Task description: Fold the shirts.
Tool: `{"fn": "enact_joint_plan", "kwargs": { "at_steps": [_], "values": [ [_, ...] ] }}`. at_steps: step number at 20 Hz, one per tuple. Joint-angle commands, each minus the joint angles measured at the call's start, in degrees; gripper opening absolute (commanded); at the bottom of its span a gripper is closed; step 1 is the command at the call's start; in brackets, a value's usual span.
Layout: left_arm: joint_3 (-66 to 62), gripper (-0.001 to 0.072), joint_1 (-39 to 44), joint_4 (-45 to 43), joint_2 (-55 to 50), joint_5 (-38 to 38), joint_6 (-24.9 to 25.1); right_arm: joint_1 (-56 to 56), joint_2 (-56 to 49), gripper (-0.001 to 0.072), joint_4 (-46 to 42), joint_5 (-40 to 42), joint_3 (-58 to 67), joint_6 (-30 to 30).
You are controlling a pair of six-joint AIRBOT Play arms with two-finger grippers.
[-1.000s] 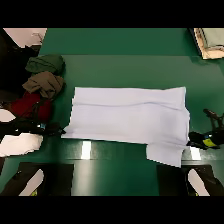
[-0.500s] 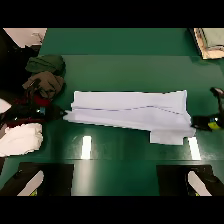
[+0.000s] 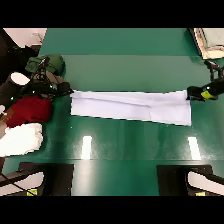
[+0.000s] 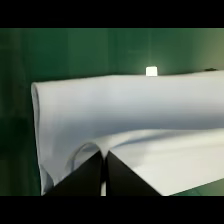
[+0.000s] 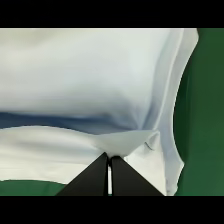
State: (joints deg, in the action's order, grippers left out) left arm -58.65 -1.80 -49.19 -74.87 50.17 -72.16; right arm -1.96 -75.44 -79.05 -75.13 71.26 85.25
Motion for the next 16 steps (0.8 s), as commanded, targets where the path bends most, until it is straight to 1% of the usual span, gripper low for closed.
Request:
{"fn": "enact_joint_plan", "kwargs": {
  "at_steps": [1,3,4,5,6,7,8,9,11,12,13,14,15,16],
  "values": [
    [-1.7,0.0022,0.1,-0.1,-3.5,-4.8,0.0,0.1,-7.5,0.0014,0.1,0.6,8.0,0.2],
    [-1.8,0.0023,0.1,-0.1,-3.8,-4.8,0.1,0.1,-10.7,0.0016,0.6,0.7,11.4,0.2],
    [-1.8,0.003,0.1,-0.1,-3.8,-5.0,0.1,0.1,-12.2,0.002,2.9,1.2,12.8,0.3],
    [-1.8,0.0266,0.1,0.2,-3.8,-5.5,-0.1,-0.1,-13.6,0.0132,6.3,2.2,13.9,0.2],
    [-1.8,0.0577,0.1,0.9,-3.8,-6.1,-1.2,-0.8,-14.9,0.0424,10.6,3.6,15.0,0.2],
    [-2.2,0.0622,0.1,1.3,-3.8,-6.0,-2.3,-1.5,-16.0,0.0539,14.8,4.1,16.0,0.2],
    [-3.2,0.0621,0.1,1.4,-3.8,-4.8,-2.6,-2.7,-16.8,0.0539,18.4,3.4,17.2,0.1],
    [-4.5,0.0621,0.1,1.4,-3.8,-2.8,-2.6,-4.2,-17.0,0.0539,21.0,1.9,17.9,-1.4],
    [-6.9,0.0619,0.1,1.4,-3.7,2.5,-2.6,-7.1,-16.9,0.0539,21.9,-3.0,17.8,-4.9],
    [-7.6,0.052,0.1,1.4,-3.7,4.8,-2.5,-9.0,-16.9,0.0539,22.0,-6.4,17.4,-6.6],
    [-7.6,0.0279,0.1,1.6,-3.7,6.4,-2.4,-10.9,-16.9,0.0539,22.0,-8.8,16.6,-7.6],
    [-7.6,0.0055,0.1,1.6,-3.7,7.8,-2.4,-13.0,-16.9,0.0539,22.0,-10.6,15.1,-8.7],
    [-7.6,0.0032,0.2,1.6,-3.7,8.7,-2.4,-14.8,-16.9,0.0539,22.0,-11.1,13.3,-9.5],
    [-7.6,0.0032,0.2,1.7,-3.7,9.6,-2.4,-16.9,-16.9,0.0569,22.0,-11.0,10.9,-9.9]
  ]
}}
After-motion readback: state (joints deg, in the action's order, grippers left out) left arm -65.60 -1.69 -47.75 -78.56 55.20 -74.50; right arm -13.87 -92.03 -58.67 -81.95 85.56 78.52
